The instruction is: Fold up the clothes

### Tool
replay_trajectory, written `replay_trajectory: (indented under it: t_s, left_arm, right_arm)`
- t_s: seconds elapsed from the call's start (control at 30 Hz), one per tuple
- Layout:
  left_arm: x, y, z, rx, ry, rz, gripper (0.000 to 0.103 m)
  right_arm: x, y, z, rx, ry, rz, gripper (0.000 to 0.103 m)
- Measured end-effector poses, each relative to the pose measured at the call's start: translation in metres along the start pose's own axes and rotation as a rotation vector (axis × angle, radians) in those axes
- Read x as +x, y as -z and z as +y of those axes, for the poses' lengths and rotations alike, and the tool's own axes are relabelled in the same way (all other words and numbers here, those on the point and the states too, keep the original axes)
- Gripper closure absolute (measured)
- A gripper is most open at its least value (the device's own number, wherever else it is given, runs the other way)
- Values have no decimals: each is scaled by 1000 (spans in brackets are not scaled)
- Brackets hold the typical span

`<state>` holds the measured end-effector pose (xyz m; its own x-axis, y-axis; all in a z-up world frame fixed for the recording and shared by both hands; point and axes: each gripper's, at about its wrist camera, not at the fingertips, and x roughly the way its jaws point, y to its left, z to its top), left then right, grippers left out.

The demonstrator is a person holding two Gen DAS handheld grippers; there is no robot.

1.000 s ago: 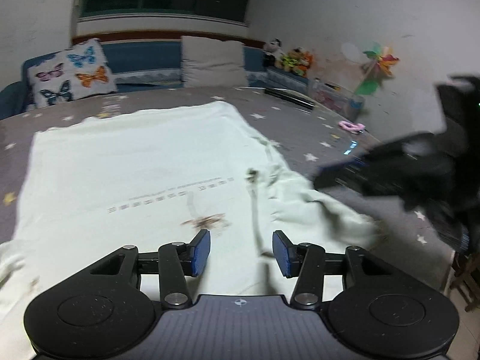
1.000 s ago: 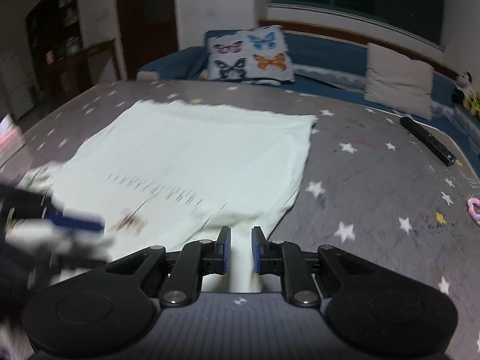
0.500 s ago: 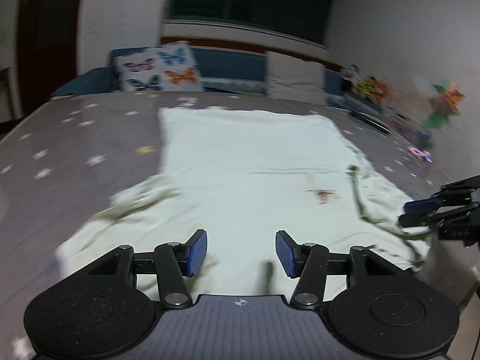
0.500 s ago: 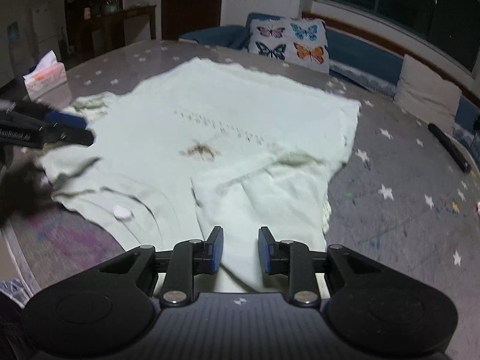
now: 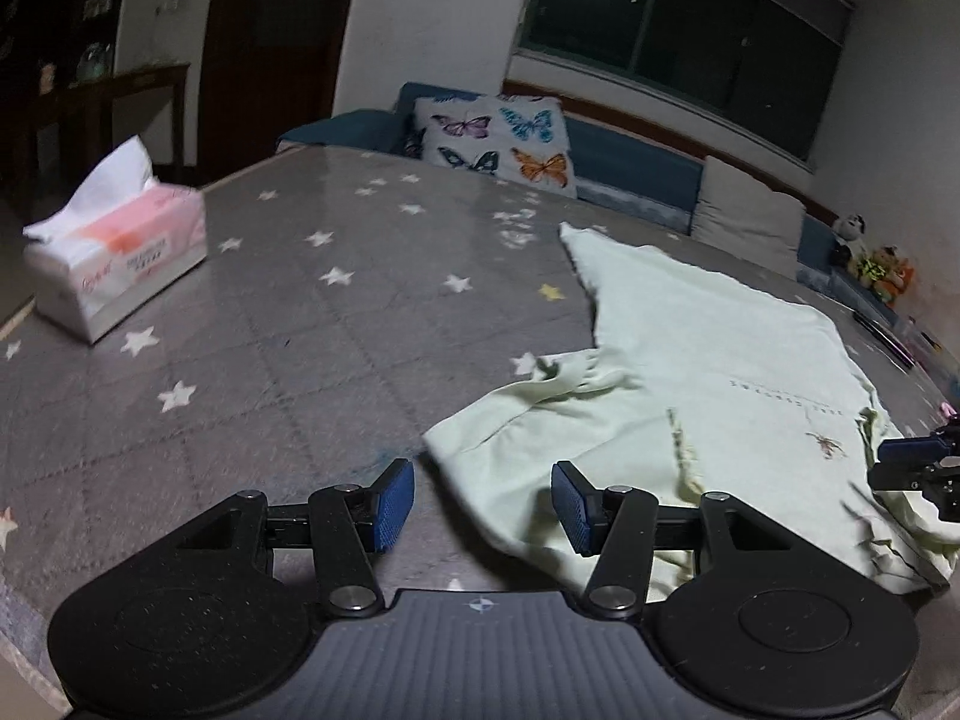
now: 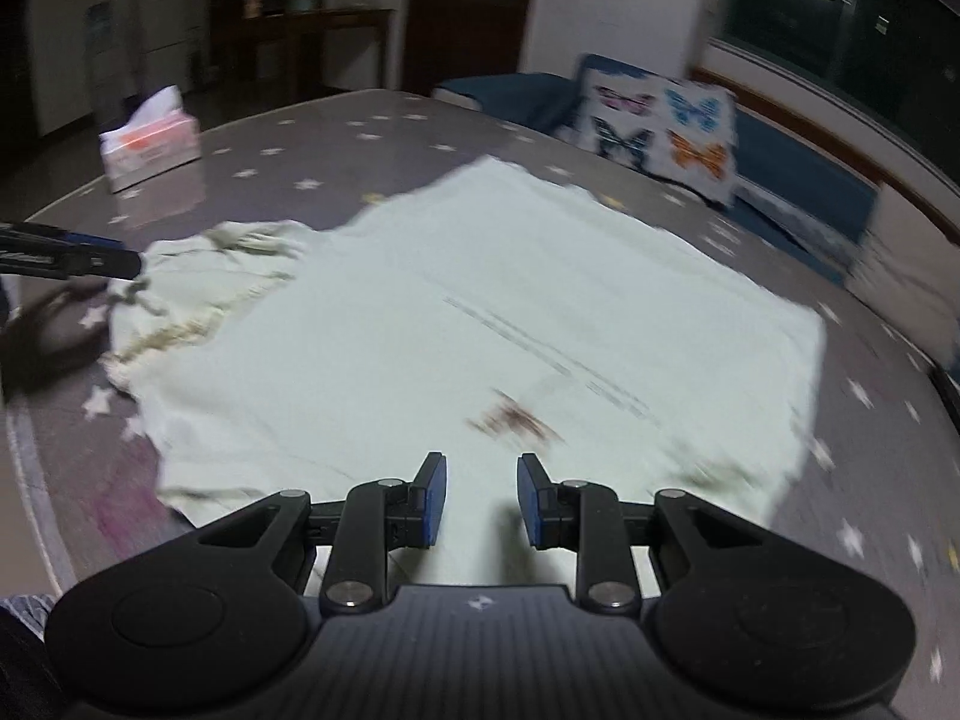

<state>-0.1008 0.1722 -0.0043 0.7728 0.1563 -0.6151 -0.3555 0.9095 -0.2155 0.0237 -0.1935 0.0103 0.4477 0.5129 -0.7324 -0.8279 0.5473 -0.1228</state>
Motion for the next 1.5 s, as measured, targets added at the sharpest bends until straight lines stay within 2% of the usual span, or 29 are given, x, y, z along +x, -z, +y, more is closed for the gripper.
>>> replay_trajectory:
  t_s: [0.2, 0.37, 0.47, 0.7, 0.83, 1.0, 1.13, 1.33, 1.5]
  left_arm:
    - [8, 0, 8, -37, 22, 14, 55]
    - [13, 0, 9, -41, 51, 19, 88]
    - [11, -2, 14, -64, 58, 1, 96]
    - [-5, -15, 12, -64, 110, -69, 99]
    - [-15, -26, -2, -41, 161, -109, 99]
    - [-23, -38, -32, 11, 233, -143, 99]
    - [-20, -41, -60, 65, 288, -135, 99]
    - [-8, -35, -101, 141, 364, -104, 99]
    - [15, -24, -126, 209, 408, -37, 99]
  right_arm:
    - [17, -29, 31, -73, -84, -20, 77]
    - [30, -50, 61, -126, -161, -35, 77]
    - [35, -58, 81, -169, -205, -38, 77]
    - [46, -60, 108, -221, -268, -27, 77]
    - [54, -56, 115, -229, -279, -4, 77]
    - [51, -52, 105, -187, -283, -19, 77]
    - [41, -49, 88, -146, -260, -43, 77]
    - [29, -38, 47, -50, -179, -59, 77]
    - [20, -32, 16, 40, -122, -80, 77]
